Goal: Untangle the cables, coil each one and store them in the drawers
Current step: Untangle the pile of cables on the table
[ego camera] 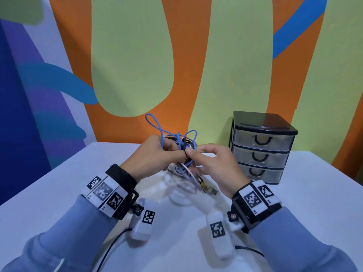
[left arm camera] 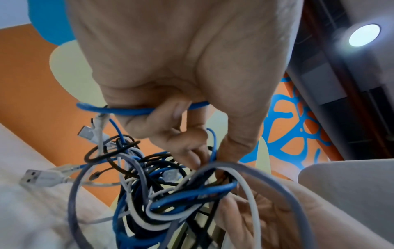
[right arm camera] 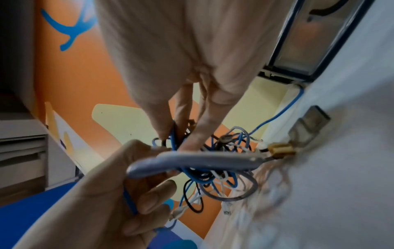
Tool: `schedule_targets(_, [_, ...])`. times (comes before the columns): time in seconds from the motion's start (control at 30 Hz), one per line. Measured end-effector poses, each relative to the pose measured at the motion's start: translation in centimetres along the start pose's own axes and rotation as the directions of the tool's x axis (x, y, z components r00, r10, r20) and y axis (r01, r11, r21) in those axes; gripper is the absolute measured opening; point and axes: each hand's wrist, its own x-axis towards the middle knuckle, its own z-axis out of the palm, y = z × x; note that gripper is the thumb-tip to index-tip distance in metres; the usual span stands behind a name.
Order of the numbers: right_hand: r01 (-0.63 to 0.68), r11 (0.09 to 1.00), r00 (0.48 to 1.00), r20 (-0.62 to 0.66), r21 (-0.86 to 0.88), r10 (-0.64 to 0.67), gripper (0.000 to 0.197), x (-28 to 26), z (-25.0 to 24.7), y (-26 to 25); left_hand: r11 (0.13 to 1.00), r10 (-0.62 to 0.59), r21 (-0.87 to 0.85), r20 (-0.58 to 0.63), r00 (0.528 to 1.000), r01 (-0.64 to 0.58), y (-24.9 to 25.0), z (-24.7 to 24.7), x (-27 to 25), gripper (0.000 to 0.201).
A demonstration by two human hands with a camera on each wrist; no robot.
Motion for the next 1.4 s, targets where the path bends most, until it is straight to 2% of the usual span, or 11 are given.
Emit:
schedule_targets(0.17, [-0.117, 0.993, 0.977, -0.178, 0.023, 0.119, 0.029, 1.1, -0.9, -0.3, 1.0, -0.028, 0.001, -0.317, 0.948, 0.03, -0.8, -2.5, 0.9, 0.042])
schedule_targets(0.43, [-0.08, 0.987, 0.921, -0.368, 0.137, 0.125, 0.023, 1.5, -0.8, -0.1, 0.977, -0.036, 0.167, -0.494, 0.868, 0.136, -2.8, -4.7, 1.5, 0.031])
schedule_targets(0.53, [-0.106, 0.994, 0.94, -0.328, -0.008, 0.098, 0.014, 1.2, -1.1, 0.2, 0.982, 0.02, 0.182, -0.414, 0.91, 0.061, -2.5, -4.4, 1.4, 0.024])
schedule_targets(0.63, [-0.102, 0.97, 0.944, -0.329, -0.219, 0.025, 0.021, 1.1, -1.7, 0.5, 0.998, -0.005, -0.06, -0.341, 0.94, -0.017, -1.9, -5.1, 1.6, 0.014])
schedule_targets(0.73, [0.13, 0.871, 0.956, -0.175, -0.473, -0.238, 0.057, 0.7, -1.8, -0.2, 0.955, -0.005, -0.278, -0.362, 0.932, -0.103, -1.3, -6.6, 1.5, 0.015])
schedule_targets(0.83, [0.349, 0.735, 0.915, 0.044, -0.582, -0.4, 0.066, 0.3, -1.6, -1.2, 0.876, 0.033, -0.419, -0.44, 0.897, -0.238, -1.0, -7.8, 1.2, 0.029])
schedule_targets(1.0, [0.31, 0.732, 0.946, 0.116, -0.607, -0.303, 0.021, 0.1, -1.2, -1.2, 0.809, 0.143, -0.367, -0.635, 0.759, -0.46, -0.4, -8.5, 0.6, 0.034])
schedule_targets(1.13, [0.201, 0.62, 0.977, 0.109, -0.759, -0.184, 0.008, 0.5, -1.8, -0.4, 0.821, 0.457, 0.149, -0.751, 0.477, -0.551, 0.6, -8.7, -0.5, 0.017])
schedule_targets(1.23, [0.155, 0.612, 0.98, 0.04, -0.776, -0.197, 0.004, 1.1, -2.0, 0.0, 0.77, 0.602, 0.412, -0.723, 0.34, -0.488, 0.8, -9.5, -1.1, 0.028])
schedule_targets(1.3, [0.137, 0.615, 0.969, -0.023, -0.776, -0.245, 0.003, 1.2, -2.0, 0.1, 0.727, 0.678, 0.561, -0.679, 0.283, -0.396, 0.7, -10.2, -1.4, 0.036])
schedule_targets(1.4, [0.152, 0.605, 0.941, -0.073, -0.781, -0.33, 0.024, 1.1, -2.3, -0.2, 0.743, 0.663, 0.549, -0.682, 0.308, -0.384, 0.2, -10.6, -1.4, 0.044])
